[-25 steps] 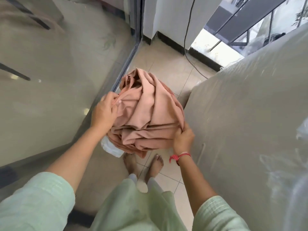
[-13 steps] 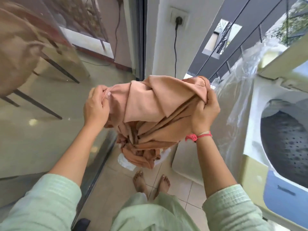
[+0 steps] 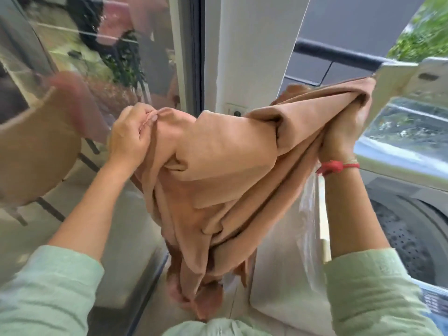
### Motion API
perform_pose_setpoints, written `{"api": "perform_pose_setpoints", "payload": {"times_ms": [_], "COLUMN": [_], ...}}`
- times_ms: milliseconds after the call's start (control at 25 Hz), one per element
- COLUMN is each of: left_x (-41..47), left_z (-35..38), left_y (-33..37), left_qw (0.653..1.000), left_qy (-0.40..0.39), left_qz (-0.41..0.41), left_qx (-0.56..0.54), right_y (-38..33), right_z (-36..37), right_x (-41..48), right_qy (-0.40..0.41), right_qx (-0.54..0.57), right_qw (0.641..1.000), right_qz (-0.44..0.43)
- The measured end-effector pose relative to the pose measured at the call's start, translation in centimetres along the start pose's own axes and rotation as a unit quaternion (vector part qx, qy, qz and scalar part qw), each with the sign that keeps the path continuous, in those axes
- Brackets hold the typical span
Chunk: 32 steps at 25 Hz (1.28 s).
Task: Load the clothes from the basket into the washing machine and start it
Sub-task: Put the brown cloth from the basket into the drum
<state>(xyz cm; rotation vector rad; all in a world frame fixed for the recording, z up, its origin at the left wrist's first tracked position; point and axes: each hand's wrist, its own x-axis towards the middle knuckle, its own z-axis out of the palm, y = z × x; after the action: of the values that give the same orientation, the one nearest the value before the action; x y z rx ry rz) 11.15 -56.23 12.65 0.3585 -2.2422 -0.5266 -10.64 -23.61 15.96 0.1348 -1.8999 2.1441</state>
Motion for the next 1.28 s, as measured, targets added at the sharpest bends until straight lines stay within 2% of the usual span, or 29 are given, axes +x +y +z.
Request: {"api": "perform_pose_setpoints", "payload": {"times_ms": [80, 120, 280, 360, 440, 520, 560, 640, 760, 920, 1040, 1120, 1200, 1240, 1280], "left_x": [0.0, -0.4, -1.9, -2.2, -2.5, -2.2, -1.8, -0.7, 0.8, 3.6, 4.7, 3.5, 1.0, -0.4, -1.9], "left_z": [-0.3, -0.2, 0.4, 0.9, 1.6, 2.5, 2.9, 3.5, 4.3, 4.9, 6.8, 9.8, 13.5, 15.3, 17.2], "left_y": [0.3, 0.3, -0.2, -0.1, 1.2, 3.2, 4.2, 5.9, 9.0, 15.0, 18.6, 19.9, 20.1, 19.9, 20.0], "left_qw": [1.000, 0.999, 0.996, 0.997, 0.999, 0.999, 0.999, 0.999, 0.996, 0.986, 0.985, 0.987, 0.990, 0.989, 0.983], "left_qy": [-0.023, -0.034, -0.056, -0.047, -0.026, -0.013, -0.009, 0.004, 0.026, 0.078, 0.070, 0.026, -0.062, -0.113, -0.166], "left_qz": [0.006, -0.001, -0.049, -0.046, -0.037, -0.028, -0.031, -0.035, -0.033, 0.010, 0.055, 0.075, 0.064, 0.047, 0.026], "left_qx": [0.021, 0.032, 0.053, 0.040, 0.024, 0.009, 0.001, -0.022, -0.074, -0.144, -0.146, -0.143, -0.111, -0.088, -0.071], "right_y": [-1.5, -1.7, -2.2, -2.6, -3.1, -3.5, -3.9, -5.0, -7.9, -13.7, -16.4, -16.5, -14.1, -12.0, -9.3], "right_z": [-0.2, -0.4, -1.4, -2.0, -2.5, -3.1, -3.5, -4.4, -7.2, -12.6, -17.5, -21.3, -25.3, -27.2, -29.4], "right_x": [-3.0, -4.3, -5.2, -5.1, -5.8, -6.4, -6.5, -6.2, -5.1, -0.9, 2.4, 4.3, 5.8, 6.2, 6.7], "right_qy": [-0.033, -0.039, 0.006, 0.036, 0.039, 0.023, 0.012, 0.011, 0.019, 0.147, 0.183, 0.187, 0.185, 0.175, 0.137], "right_qx": [-0.019, -0.037, -0.027, -0.080, -0.160, -0.249, -0.276, -0.322, -0.335, -0.352, -0.421, -0.468, -0.510, -0.550, -0.608], "right_qw": [0.996, 0.995, 0.999, 0.995, 0.976, 0.926, 0.904, 0.872, 0.841, 0.814, 0.781, 0.770, 0.751, 0.731, 0.716], "right_qz": [0.075, 0.084, 0.031, -0.037, -0.143, -0.284, -0.326, -0.368, -0.424, -0.438, -0.423, -0.392, -0.375, -0.365, -0.314]}}
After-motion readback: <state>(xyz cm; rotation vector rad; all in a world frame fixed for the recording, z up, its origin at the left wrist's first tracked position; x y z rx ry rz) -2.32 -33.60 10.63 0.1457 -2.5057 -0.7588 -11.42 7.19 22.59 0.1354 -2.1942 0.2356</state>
